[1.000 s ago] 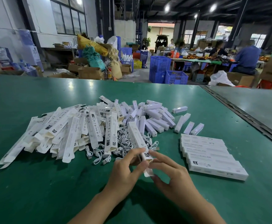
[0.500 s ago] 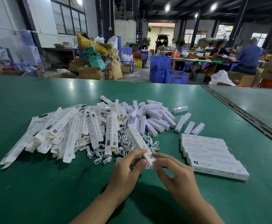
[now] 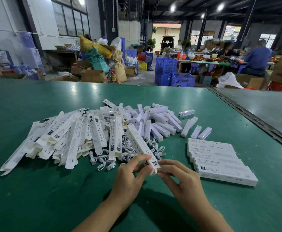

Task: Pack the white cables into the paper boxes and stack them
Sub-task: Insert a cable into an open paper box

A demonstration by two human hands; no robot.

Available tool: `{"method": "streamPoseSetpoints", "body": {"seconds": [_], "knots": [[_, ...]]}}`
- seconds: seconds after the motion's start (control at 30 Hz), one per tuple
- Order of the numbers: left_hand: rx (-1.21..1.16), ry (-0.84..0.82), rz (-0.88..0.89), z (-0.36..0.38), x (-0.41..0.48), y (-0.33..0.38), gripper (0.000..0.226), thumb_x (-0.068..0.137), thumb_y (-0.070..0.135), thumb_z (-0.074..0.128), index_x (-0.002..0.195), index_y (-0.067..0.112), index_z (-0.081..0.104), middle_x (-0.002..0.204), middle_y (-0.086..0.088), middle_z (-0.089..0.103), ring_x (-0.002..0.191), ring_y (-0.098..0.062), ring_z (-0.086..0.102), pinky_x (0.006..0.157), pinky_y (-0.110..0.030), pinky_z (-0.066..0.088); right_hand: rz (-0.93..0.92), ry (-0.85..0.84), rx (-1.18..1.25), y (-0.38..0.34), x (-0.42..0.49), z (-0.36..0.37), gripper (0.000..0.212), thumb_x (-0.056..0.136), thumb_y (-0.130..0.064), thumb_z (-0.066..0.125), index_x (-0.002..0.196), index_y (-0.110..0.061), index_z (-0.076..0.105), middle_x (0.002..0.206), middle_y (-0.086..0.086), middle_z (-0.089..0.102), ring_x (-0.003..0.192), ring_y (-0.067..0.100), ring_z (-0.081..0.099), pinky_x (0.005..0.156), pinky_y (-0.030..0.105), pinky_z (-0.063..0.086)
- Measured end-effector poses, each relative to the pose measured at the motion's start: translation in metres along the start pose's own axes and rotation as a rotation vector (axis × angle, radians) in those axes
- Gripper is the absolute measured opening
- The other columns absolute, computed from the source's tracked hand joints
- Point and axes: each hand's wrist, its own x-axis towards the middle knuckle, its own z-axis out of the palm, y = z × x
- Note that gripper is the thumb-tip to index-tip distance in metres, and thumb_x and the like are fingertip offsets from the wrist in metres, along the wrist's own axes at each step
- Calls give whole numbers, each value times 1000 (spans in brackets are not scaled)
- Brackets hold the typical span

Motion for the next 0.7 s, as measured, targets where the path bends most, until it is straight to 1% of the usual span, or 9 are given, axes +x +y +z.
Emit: {"method": "streamPoseSetpoints", "body": {"seconds": [0.07,0.17,0.33,0.43,0.47,0.53,0.6,0.67,0.7], "knots": [[-19,-11,9,0,1,-2,46,74,81,58,112,56,63,96,13,77,92,-3,72,78,-21,55,-5,6,-5,0,1,0,17,87,-24,65,85,-9,74,105,-5,69,89,0,67,75,27,57],[-48,-40,10,0,1,-3,47,73,81,58,110,53,65,99,14,76,93,-5,72,79,-28,58,23,25,32,-1,0,0,17,85,-26,68,84,-10,71,102,-7,70,86,2,68,73,28,58],[-52,-84,17,-3,0,1,45,74,82,57,109,54,65,101,22,73,94,-1,70,76,-15,52,38,53,45,2,-1,0,15,78,-19,77,85,-8,68,91,-7,69,79,8,67,68,30,57],[-90,-117,21,-2,1,-1,46,76,79,59,110,49,67,97,16,75,90,-4,71,74,-14,51,-8,69,30,0,0,-2,14,80,-21,76,83,-8,72,91,-8,68,79,1,66,69,20,55],[-100,-134,18,-2,1,-2,46,76,79,59,110,49,67,96,13,76,89,-6,71,73,-18,52,-21,73,26,-1,1,-2,14,80,-23,75,82,-9,73,91,-8,67,80,0,65,70,17,54],[-113,-168,12,-3,1,-2,44,77,77,59,110,48,67,95,3,76,87,-14,72,74,-35,57,-37,75,18,-1,1,-3,14,80,-23,74,80,-9,74,90,-6,66,79,0,65,69,17,54],[-118,-188,13,-5,1,0,40,81,73,59,110,47,67,94,-4,74,89,-26,69,81,-48,56,-51,66,4,-2,0,-2,16,83,-24,73,80,-8,74,91,-4,65,79,3,64,67,22,55],[-148,-203,4,-7,2,4,25,91,58,59,109,44,68,92,-8,73,87,-29,67,80,-46,55,-45,56,21,-5,0,0,17,88,-26,70,85,-9,73,99,-4,64,81,5,64,68,25,54],[-205,-226,-13,-7,3,7,17,95,43,59,108,40,69,91,-9,73,85,-27,67,76,-40,55,-29,55,46,-6,-1,0,17,90,-26,66,91,-10,72,106,-5,63,83,7,64,71,25,54]]}}
